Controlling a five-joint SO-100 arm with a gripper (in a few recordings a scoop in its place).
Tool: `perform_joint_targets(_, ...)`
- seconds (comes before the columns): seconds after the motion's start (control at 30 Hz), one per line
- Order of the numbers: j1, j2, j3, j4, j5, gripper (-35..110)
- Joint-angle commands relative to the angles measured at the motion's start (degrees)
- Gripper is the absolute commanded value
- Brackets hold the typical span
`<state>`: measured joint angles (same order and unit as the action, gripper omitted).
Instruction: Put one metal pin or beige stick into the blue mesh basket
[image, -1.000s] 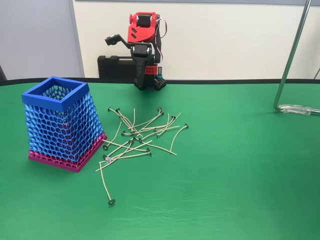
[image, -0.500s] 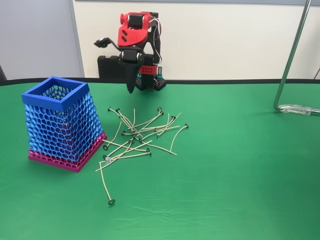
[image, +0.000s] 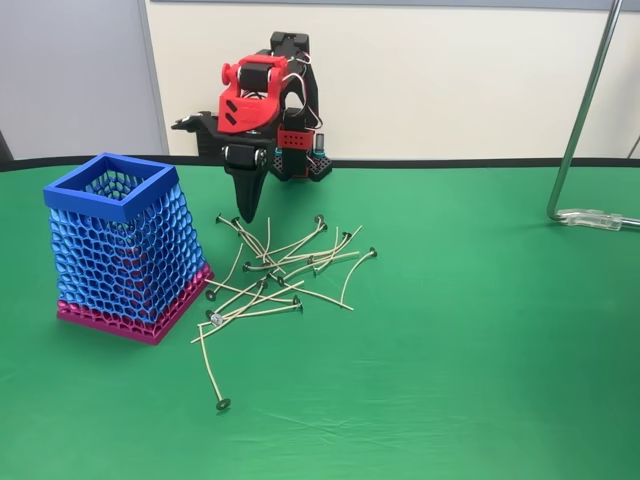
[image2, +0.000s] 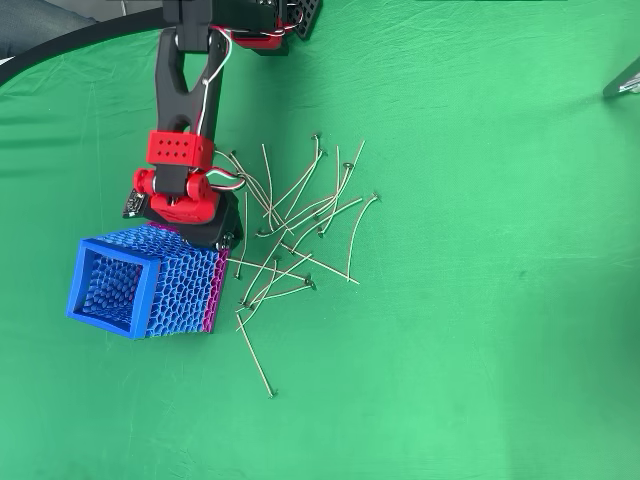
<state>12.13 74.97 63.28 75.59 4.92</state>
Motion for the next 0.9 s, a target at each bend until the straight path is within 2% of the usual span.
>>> perform_joint_targets(0.0,0.44,-0.7,-3.34,0.35,0.35,1)
perform_joint_targets(0.87,-6.24,-14.15,-13.45,2.02,-3.08,2)
